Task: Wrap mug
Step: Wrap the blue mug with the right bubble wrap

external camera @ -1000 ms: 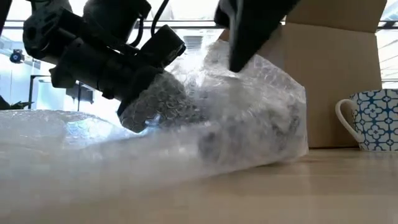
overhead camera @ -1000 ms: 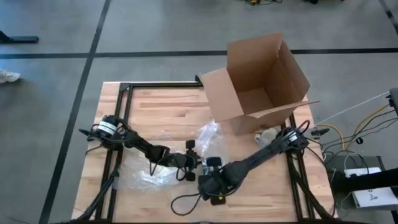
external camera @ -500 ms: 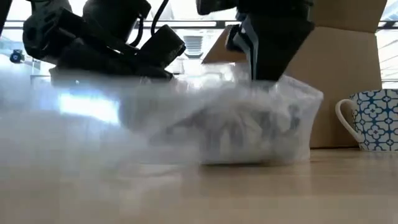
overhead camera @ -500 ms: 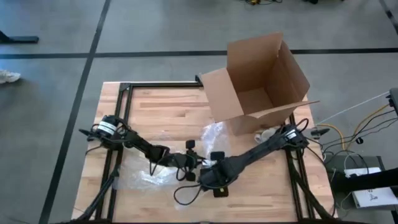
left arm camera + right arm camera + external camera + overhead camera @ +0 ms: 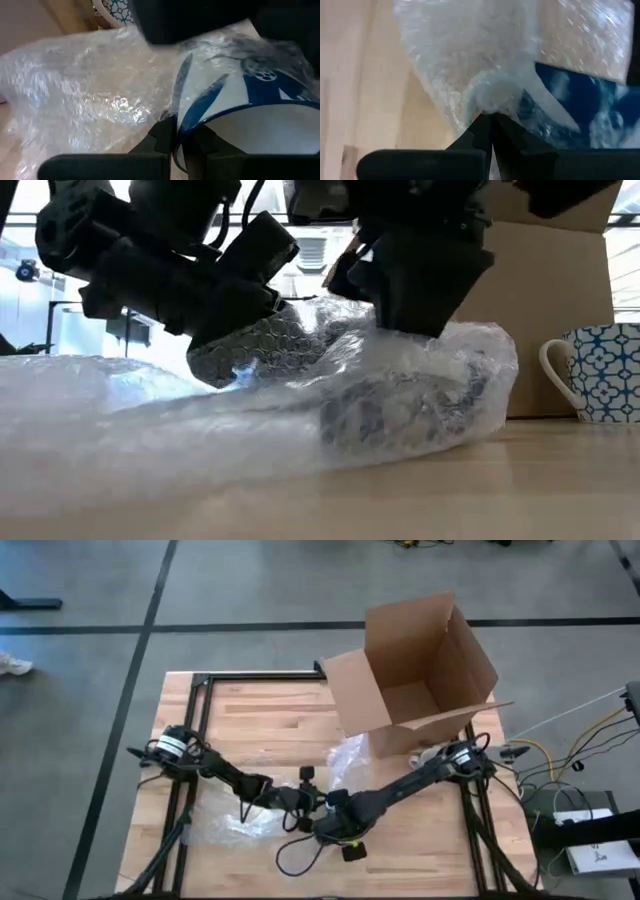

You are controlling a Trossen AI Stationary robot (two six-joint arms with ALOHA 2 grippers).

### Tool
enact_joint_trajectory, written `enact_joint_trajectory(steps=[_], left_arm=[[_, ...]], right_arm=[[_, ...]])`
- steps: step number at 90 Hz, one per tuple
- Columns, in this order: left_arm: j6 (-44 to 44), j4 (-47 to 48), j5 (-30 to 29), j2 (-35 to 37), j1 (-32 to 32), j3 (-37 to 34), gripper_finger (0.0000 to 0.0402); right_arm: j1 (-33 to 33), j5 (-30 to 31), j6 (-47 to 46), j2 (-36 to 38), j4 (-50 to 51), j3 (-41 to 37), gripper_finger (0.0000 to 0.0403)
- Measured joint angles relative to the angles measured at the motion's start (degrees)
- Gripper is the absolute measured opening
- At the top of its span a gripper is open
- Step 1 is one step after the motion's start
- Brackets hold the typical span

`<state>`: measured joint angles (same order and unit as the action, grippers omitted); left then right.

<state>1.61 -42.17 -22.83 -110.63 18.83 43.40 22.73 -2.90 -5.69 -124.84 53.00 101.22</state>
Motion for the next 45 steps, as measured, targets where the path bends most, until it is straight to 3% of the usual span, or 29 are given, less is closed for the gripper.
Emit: enact_joint_trajectory(steps=[25,45], left_arm=[[-0.7,0.1,0.0,0.0,0.0,-0.2,0.0005],[-0.6,0.2,-0.1,0.0,-0.1,-0.4,0.0005]], right_arm=[[-1.4,-2.5,12.9,-0.2,2.7,2.5,0.0000],[-1.1,-1.6,13.8,1.2,3.8,2.4,0.0000]])
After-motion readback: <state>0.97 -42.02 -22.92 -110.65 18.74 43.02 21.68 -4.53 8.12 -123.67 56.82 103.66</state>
